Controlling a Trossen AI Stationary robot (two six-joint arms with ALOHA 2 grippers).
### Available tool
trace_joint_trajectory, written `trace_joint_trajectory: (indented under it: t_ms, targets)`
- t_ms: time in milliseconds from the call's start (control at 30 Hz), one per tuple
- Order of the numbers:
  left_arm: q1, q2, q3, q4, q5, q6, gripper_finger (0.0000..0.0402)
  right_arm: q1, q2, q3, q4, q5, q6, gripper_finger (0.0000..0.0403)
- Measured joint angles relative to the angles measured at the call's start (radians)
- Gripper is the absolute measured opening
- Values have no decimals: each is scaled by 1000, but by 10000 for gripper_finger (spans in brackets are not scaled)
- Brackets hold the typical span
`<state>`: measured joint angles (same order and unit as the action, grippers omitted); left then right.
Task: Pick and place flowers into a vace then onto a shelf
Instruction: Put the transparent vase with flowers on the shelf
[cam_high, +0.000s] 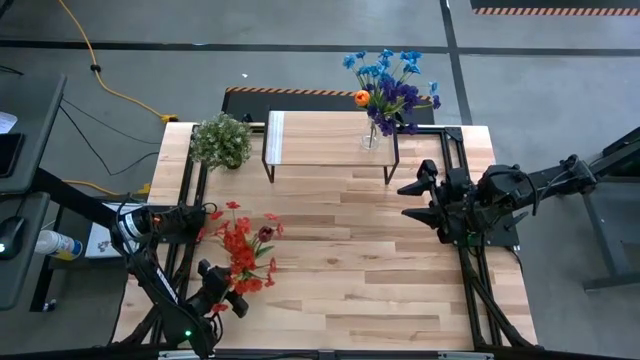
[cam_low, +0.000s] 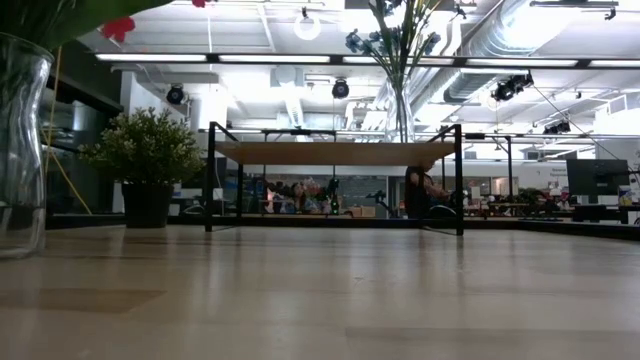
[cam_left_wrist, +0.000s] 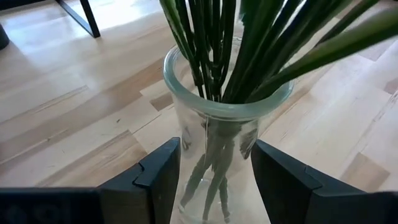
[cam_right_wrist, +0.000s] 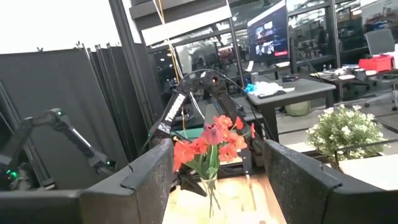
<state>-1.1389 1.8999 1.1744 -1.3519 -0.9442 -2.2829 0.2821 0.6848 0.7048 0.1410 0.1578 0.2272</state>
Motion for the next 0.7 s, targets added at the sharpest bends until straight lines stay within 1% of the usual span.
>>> trace_joint_trajectory:
  t_ms: [133, 233, 467, 700]
  targets:
    - [0, 0, 0, -1, 13, 2, 227, 0, 26, 0, 0, 0, 0, 236]
    - [0, 0, 0, -2, 10, 34, 227, 0, 42, 0, 1, 1, 0, 236]
    - [0, 0, 0, -8, -49, 81, 227, 0, 56, 0, 16, 1, 0, 236]
    - [0, 0, 0, -8, -60, 83, 227, 0, 56, 0, 22, 1, 0, 236]
